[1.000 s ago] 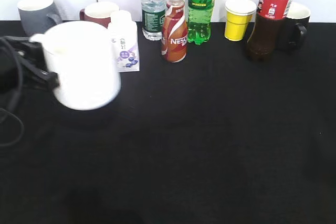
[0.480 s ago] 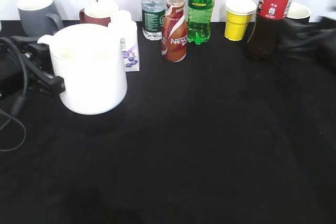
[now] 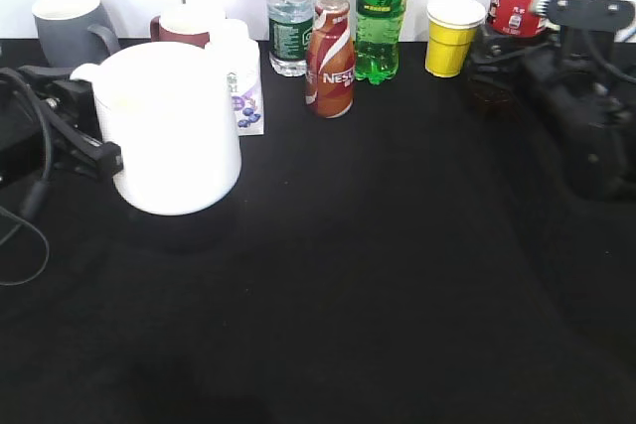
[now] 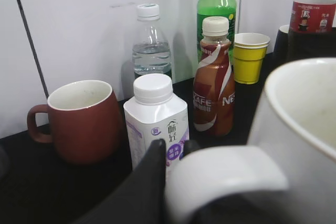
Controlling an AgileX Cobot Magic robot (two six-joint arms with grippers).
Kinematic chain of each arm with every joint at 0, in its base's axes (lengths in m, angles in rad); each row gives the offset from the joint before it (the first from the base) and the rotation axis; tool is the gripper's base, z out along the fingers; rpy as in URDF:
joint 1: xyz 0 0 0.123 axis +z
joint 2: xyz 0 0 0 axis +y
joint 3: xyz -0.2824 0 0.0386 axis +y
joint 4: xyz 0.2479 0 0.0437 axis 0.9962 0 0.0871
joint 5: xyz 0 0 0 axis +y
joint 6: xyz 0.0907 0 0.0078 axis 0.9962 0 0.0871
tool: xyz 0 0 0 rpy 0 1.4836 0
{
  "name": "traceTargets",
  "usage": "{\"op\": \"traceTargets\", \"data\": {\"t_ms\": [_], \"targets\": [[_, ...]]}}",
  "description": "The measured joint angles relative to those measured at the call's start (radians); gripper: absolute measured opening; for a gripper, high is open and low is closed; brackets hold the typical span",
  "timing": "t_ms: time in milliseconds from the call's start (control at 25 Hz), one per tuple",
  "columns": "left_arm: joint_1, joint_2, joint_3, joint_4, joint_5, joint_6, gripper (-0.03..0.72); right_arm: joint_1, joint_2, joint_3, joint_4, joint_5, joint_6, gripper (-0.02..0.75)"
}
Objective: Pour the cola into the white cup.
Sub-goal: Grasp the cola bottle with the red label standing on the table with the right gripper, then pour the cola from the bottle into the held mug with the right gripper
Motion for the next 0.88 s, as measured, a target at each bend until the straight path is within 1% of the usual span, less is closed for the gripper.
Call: {"op": "traceTargets", "data": {"t_ms": [160, 240, 480, 520, 600, 680, 800, 880], "targets": [[0.000, 0.000, 0.000, 0.000, 0.000, 0.000, 0.062, 0.000, 0.075, -0.101, 0.000, 0.021, -0.007, 0.665], [0.000, 0.000, 0.000, 0.000, -0.001, 0.000, 0.062, 0.000, 0.113, -0.134, 0.000, 0.024, -0.007, 0.636], [0.000, 0.000, 0.000, 0.000, -0.012, 0.000, 0.062, 0.000, 0.168, -0.186, 0.004, 0.018, -0.010, 0.514], [0.000, 0.000, 0.000, 0.000, -0.012, 0.000, 0.062, 0.000, 0.172, -0.187, 0.004, 0.006, -0.037, 0.443], [0.000, 0.000, 0.000, 0.000, -0.012, 0.000, 0.062, 0.000, 0.174, -0.187, 0.004, -0.005, -0.060, 0.382], [0.000, 0.000, 0.000, 0.000, -0.012, 0.000, 0.062, 0.000, 0.175, -0.187, 0.004, -0.015, -0.064, 0.382], [0.000, 0.000, 0.000, 0.000, -0.013, 0.000, 0.062, 0.000, 0.141, -0.133, -0.008, -0.033, -0.064, 0.382], [0.000, 0.000, 0.000, 0.000, -0.014, 0.000, 0.062, 0.006, 0.003, -0.019, -0.049, -0.039, -0.066, 0.381]]}}
